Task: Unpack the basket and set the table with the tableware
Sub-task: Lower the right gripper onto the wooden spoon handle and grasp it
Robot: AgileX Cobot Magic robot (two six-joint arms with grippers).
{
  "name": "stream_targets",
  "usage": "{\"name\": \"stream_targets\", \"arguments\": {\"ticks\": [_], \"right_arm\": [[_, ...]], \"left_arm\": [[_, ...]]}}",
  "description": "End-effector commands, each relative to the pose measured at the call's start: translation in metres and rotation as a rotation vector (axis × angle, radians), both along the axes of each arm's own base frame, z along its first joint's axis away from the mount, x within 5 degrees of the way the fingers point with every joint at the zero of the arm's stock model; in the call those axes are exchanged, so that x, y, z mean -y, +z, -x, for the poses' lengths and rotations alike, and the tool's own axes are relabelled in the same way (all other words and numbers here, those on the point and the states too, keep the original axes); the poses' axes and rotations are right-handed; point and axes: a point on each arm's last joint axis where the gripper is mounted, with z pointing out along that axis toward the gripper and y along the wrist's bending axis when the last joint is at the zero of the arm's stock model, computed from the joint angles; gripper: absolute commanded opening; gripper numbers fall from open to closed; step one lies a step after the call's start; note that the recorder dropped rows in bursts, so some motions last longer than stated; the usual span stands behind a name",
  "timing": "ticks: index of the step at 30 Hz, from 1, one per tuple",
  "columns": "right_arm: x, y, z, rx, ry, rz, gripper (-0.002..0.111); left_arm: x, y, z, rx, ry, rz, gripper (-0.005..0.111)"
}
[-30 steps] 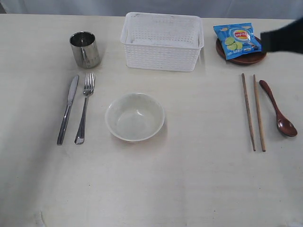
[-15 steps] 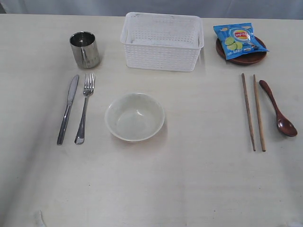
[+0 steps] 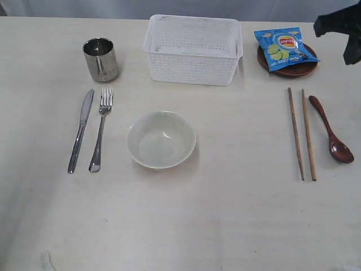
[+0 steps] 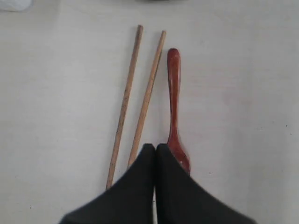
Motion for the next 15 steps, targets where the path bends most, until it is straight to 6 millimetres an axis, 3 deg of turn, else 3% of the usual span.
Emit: {"name": "stream_targets", "arguments": {"ticks": [1,9,15], "right_arm": [[0.019,-0.022,-0.015,-0.045,-0.042,-0.045,0.0],[0.02,-0.062,-0.035,-0.1,-0.048,-0.049,0.0],[0.022,-0.098,-0.046,-0.168,-0.038,-0.026,0.034]], "left_arm": [[-0.006,-0.006,0.028,0.052,-0.002,0.019,0.0],[-0.012,-0.034,0.055,0.016,-0.003,0.009,0.0],[-0.013,-0.046,0.063,-0.019,-0.008,-0.012,0.0]]}}
